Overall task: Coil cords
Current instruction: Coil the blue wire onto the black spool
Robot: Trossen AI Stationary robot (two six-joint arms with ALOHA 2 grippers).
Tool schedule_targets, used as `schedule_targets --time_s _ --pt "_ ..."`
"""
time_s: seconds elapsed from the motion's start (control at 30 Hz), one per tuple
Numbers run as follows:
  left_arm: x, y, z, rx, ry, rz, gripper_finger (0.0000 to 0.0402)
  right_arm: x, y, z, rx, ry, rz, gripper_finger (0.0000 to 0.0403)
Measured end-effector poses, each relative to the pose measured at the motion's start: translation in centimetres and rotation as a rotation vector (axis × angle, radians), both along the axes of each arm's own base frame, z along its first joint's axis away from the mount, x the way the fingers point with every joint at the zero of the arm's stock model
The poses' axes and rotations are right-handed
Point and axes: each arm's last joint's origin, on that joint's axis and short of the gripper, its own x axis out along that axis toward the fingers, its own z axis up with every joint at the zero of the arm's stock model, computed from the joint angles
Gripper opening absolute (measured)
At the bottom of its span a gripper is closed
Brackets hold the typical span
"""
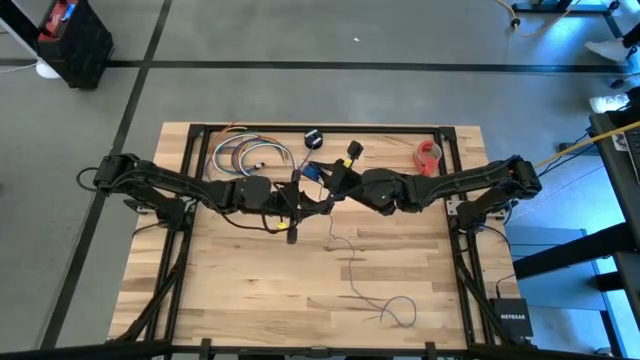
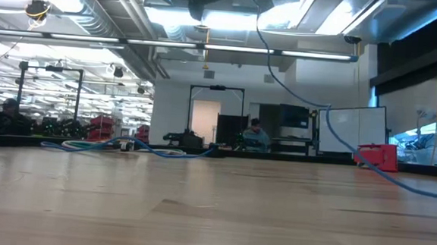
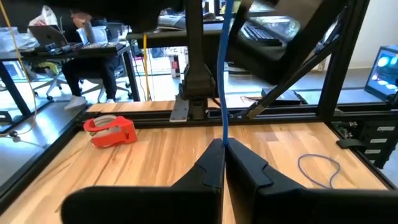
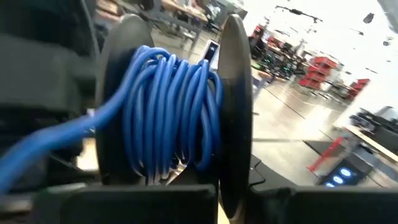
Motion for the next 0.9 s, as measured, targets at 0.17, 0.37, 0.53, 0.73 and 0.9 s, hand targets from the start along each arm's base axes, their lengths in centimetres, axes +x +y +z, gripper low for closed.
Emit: schedule_targets --time_s 0.17,0.37,0.53,0.73,0.9 --pt "0.2 0.3 -0.1 -0.003 -0.002 0.018 0.0001 -0.7 1.2 1.3 -0.008 -0.065 0.058 0.0005" --pt "0.2 0.9 -0.2 -0.010 0.014 0.042 0.0000 -1.4 3.0 1.7 -0.006 -0.071 0.114 0.0005" --pt "-0.1 1.4 -0.2 -0.003 0.041 0.055 0.0000 -2.1 4.7 1.2 -0.018 -0.008 0.118 0.0005" --pt "-1.8 2.0 0.8 0.036 0.103 0.126 0.0000 -3.0 6.5 0.0 -0.014 0.105 0.097 0.0005" --pt "-4.1 2.3 2.4 0.043 0.117 0.164 0.0000 -3.5 6.6 -1.4 0.025 0.199 0.030 0.0005"
